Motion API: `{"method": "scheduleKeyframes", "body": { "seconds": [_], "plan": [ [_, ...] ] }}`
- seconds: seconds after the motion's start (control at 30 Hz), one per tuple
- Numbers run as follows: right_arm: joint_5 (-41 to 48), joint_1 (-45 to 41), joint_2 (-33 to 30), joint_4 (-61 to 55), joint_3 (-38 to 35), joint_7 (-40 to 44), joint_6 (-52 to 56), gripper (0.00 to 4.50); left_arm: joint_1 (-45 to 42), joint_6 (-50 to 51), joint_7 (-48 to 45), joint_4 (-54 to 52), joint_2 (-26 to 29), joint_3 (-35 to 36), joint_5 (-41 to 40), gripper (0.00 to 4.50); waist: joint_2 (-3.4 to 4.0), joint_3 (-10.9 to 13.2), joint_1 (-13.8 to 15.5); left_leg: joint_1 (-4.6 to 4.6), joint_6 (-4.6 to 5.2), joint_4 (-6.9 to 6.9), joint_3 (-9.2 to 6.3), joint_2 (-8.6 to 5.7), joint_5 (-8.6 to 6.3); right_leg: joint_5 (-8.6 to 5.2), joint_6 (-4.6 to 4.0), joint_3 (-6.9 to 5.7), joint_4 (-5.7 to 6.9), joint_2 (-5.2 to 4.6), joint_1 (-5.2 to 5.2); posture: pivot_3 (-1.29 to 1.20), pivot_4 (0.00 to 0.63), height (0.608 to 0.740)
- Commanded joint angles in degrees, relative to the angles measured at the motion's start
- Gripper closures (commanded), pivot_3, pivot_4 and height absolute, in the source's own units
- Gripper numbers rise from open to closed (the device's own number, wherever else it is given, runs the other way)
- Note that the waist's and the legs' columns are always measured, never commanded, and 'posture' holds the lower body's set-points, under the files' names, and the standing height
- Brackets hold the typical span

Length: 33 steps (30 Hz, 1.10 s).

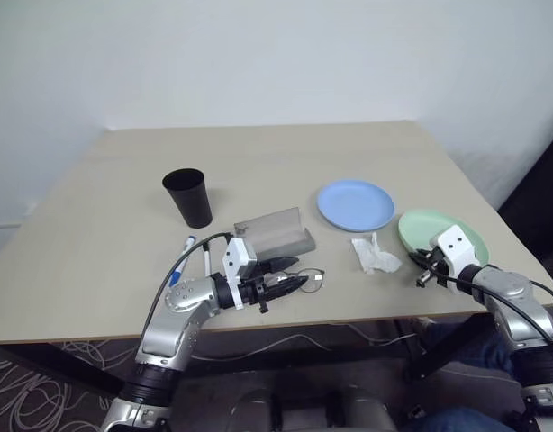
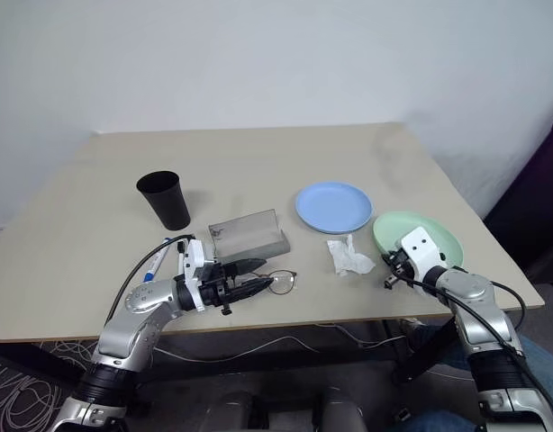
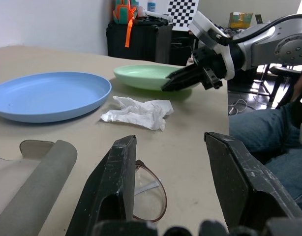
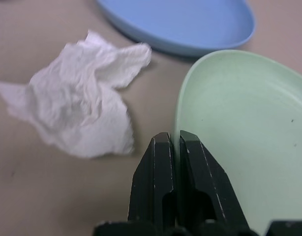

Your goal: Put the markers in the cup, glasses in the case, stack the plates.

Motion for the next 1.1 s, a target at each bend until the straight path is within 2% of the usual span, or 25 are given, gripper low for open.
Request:
{"method": "scheduleKeyframes", "body": {
  "seconds": [0.03,0.17,0.33,0.43,0.6,0.97,1.1],
  "plan": [
    [-3.18,-3.99,-0.14,2.17,-1.29,-4.22,-5.97,4.46,-1.05,-1.23,0.19,-0.53,-0.11,0.15,0.08,2.22,0.02,0.02,0.0,-0.01,0.0,0.0,-0.01,-0.01,0.0,0.0,0.0,-0.01,-0.01,0.0,0.0,0.0,0.0,0.74],
    [-5.38,-7.59,-0.15,5.58,0.55,-3.53,-13.61,4.46,-1.44,-1.54,0.19,0.03,-0.19,0.15,0.24,2.22,0.04,0.02,0.0,-0.01,0.0,-0.01,-0.01,-0.01,0.0,0.0,0.0,-0.04,-0.02,0.03,-0.02,0.0,0.0,0.74],
    [-6.82,-14.09,0.71,10.86,4.75,2.01,-20.03,4.46,-2.26,-1.83,-0.03,1.08,-0.19,0.21,0.4,2.22,0.05,0.01,-0.08,0.02,0.0,-0.01,-0.01,-0.09,0.0,0.0,0.0,-0.05,0.04,0.05,-0.01,0.0,0.0,0.74],
    [-8.51,-20.76,2.78,18.28,8.89,6.85,-24.96,4.46,-3.14,-2.22,0.0,2.14,-0.21,0.52,0.55,2.22,0.07,0.01,-0.27,0.06,0.01,0.02,0.02,-0.16,0.01,0.0,0.0,0.0,0.15,0.07,-0.05,0.0,0.0,0.74],
    [-9.38,-30.2,7.17,32.28,11.45,11.15,-30.33,4.46,-3.42,-2.89,0.6,2.68,-0.11,1.21,0.66,2.22,0.08,0.0,-0.13,0.06,0.04,0.02,-0.01,-0.43,0.04,0.0,-0.01,0.11,0.31,0.09,-0.11,0.0,0.0,0.74],
    [-12.9,-40.68,13.65,50.96,12.69,11.8,-35.64,4.46,-1.12,-3.2,3.58,0.25,-0.34,1.83,0.52,2.22,0.11,-0.01,-0.05,0.05,0.08,0.07,0.09,-0.56,0.05,0.06,0.08,0.3,0.43,0.02,-0.15,0.0,0.0,0.74],
    [-13.54,-41.8,14.26,53.37,12.19,10.85,-36.81,3.4,-0.52,-3.31,4.1,0.01,-0.23,1.83,0.45,2.22,0.12,-0.01,-0.06,0.07,0.08,0.15,0.11,-0.57,0.05,0.04,0.05,0.37,0.67,0.0,-0.23,0.0,0.0,0.74]
  ]
}}
